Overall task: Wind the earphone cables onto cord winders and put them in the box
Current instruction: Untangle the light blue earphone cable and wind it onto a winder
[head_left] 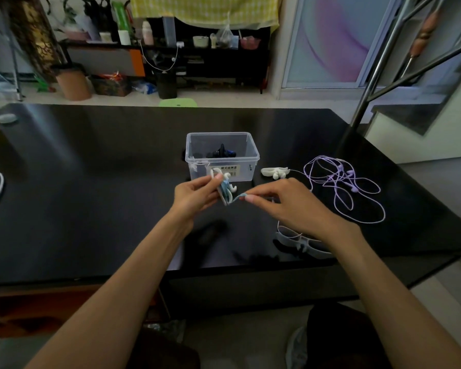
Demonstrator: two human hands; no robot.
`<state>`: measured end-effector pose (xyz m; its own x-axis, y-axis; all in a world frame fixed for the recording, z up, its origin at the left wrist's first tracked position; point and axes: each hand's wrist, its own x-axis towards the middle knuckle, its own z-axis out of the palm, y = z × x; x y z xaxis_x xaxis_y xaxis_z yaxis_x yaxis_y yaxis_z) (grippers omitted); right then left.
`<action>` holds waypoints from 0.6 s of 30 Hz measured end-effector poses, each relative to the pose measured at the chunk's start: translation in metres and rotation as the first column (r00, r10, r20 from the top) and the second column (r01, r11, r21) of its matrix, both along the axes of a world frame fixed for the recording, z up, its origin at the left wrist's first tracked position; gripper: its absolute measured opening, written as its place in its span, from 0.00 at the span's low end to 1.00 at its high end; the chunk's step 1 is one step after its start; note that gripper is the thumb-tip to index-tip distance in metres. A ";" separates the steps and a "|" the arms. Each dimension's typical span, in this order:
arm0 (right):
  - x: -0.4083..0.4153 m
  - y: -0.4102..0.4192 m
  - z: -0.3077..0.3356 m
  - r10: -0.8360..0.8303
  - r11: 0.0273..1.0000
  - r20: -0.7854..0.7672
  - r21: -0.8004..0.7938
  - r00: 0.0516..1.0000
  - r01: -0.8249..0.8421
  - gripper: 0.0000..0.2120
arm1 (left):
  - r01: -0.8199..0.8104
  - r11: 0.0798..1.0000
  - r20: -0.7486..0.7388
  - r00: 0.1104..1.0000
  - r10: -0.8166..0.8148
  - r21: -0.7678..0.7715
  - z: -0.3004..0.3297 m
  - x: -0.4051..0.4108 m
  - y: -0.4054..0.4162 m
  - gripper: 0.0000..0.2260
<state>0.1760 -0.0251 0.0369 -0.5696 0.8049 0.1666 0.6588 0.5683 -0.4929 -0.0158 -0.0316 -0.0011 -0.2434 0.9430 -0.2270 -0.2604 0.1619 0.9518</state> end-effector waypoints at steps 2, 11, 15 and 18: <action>0.002 0.002 0.002 -0.038 0.996 -0.055 0.073 0.998 0.042 0.11 | 0.066 0.998 0.009 0.998 -0.065 -0.023 -0.002 0.001 0.001 0.11; 0.012 0.000 0.010 -0.091 0.994 -0.130 0.046 0.987 0.097 0.07 | 0.008 0.988 0.611 0.787 0.090 -0.156 0.006 -0.007 0.009 0.10; 0.012 -0.004 0.013 -0.081 0.995 -0.108 0.049 0.991 0.086 0.08 | 0.015 0.992 0.531 0.845 0.055 -0.128 0.003 -0.007 0.009 0.09; 0.010 -0.008 0.014 -0.054 0.993 -0.077 0.100 0.996 0.062 0.08 | 0.035 0.998 0.261 0.965 -0.021 -0.049 -0.001 -0.001 0.008 0.11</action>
